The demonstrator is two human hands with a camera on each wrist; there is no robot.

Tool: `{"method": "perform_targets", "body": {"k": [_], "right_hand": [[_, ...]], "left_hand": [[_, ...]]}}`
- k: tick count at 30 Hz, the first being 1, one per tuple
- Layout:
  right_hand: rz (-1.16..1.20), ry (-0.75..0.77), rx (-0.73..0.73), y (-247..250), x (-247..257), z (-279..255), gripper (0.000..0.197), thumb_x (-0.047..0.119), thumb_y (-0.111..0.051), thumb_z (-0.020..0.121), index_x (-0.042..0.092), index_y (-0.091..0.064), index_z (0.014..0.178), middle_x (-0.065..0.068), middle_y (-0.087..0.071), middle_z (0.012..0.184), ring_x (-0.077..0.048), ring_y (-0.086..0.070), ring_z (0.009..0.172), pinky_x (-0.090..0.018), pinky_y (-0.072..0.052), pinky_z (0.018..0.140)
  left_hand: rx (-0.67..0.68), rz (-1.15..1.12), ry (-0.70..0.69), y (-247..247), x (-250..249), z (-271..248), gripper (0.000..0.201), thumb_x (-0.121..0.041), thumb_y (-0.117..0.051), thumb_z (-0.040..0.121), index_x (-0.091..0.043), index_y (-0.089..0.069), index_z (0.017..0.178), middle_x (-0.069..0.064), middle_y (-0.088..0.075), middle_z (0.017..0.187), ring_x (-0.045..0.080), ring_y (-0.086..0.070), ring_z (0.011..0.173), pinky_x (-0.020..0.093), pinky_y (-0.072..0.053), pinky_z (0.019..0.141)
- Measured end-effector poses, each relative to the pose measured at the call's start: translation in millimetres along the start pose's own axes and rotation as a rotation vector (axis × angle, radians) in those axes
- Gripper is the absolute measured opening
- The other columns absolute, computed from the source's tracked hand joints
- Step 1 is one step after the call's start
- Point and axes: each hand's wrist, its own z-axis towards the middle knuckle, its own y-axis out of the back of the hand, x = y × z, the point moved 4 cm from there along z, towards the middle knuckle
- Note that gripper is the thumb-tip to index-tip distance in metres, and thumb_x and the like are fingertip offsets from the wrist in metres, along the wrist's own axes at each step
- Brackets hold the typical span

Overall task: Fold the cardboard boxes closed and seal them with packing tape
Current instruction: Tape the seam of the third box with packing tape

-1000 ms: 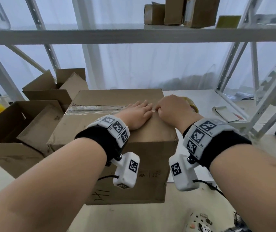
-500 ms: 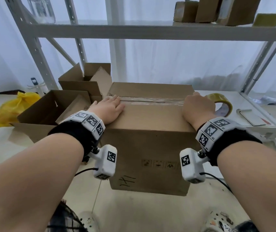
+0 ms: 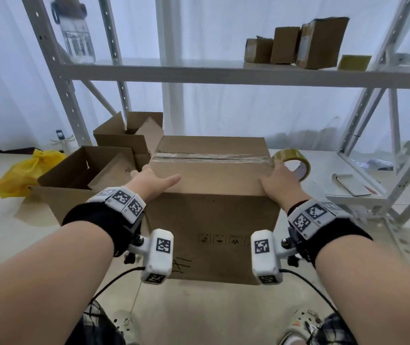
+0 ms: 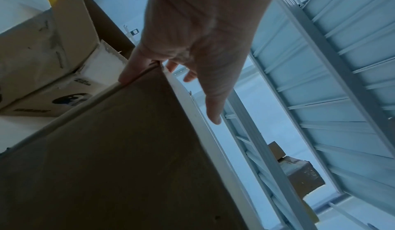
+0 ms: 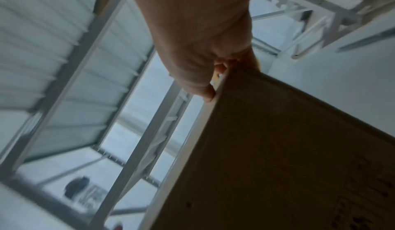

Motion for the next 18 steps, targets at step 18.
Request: {"method": "perform_targets", "body": {"k": [18], "right_hand": [[-0.357,-0.061,0.29,-19,12,19,0.076,0.066,-0.041,0.09,0.003,-0.046,0.134,-0.014,-0.058,0.127,-0.031,-0.055,0.117,-0.042,-0.043,0.1]], "left_hand": [[-0.225,0.229,-0.442,40,-120,58,0.073,-0.066,-0.056,0.078,-0.034,-0.038,0.141,0.015,-0.005,0.157,0.041,0.001,0.143,0.051,-0.004,0.116]]}}
